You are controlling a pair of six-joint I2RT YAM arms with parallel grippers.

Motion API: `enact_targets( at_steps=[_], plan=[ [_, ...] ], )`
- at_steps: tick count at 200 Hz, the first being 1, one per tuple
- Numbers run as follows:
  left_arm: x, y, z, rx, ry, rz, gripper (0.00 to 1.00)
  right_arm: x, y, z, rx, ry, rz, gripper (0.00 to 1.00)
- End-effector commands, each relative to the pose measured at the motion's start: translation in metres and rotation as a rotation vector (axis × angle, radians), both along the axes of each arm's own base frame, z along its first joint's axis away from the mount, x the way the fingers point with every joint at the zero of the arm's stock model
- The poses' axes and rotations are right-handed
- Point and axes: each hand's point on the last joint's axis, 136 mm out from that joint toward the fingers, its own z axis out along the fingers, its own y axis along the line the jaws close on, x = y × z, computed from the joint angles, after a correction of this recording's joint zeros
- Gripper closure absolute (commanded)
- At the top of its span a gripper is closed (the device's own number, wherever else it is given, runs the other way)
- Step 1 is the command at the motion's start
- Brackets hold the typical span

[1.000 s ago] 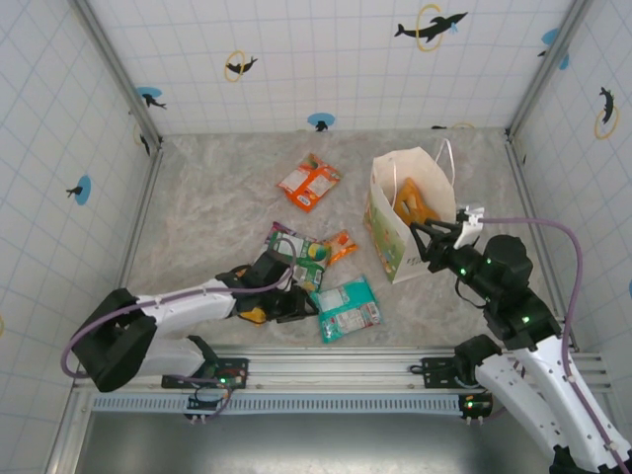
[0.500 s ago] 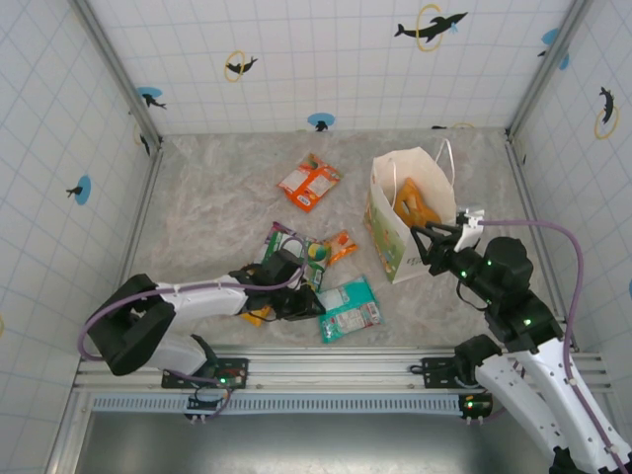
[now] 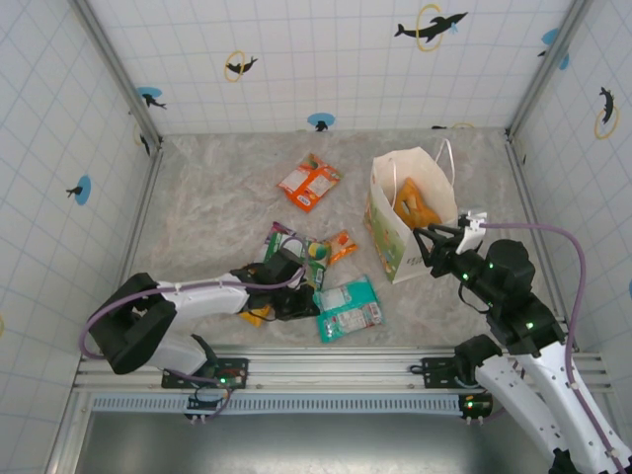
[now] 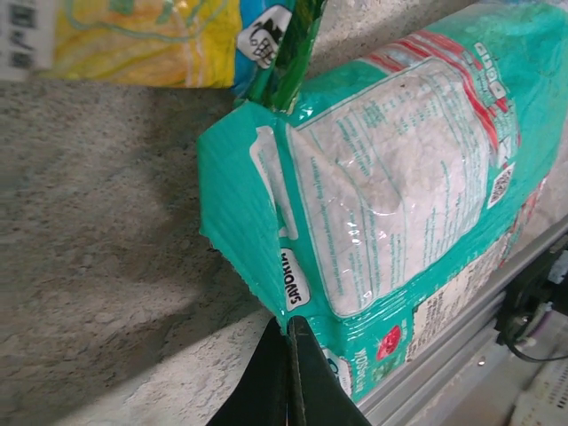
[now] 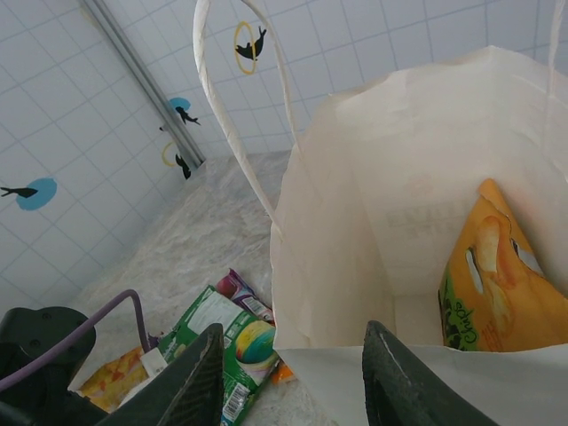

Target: Place the snacks into the paper bag

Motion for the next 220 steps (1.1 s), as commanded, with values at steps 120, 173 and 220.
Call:
enact_targets(
  at_steps=[120, 173, 220],
  plan=[
    [0.043, 0.007, 0.092, 0.195, -0.402, -0.311, 1.00, -0.006, 0.009, 0.071, 0.021, -0.223, 0.075, 0.59],
    [0.070, 0.008, 0.140, 0.289, -0.617, -0.473, 1.00, -0.006, 0.012, 0.087, -0.036, -0.278, 0.102, 0.58],
    [0.088, 0.013, 0.175, 0.379, -0.778, -0.608, 1.00, -0.003, 0.027, 0.078, -0.123, -0.292, 0.193, 0.58]
  ],
)
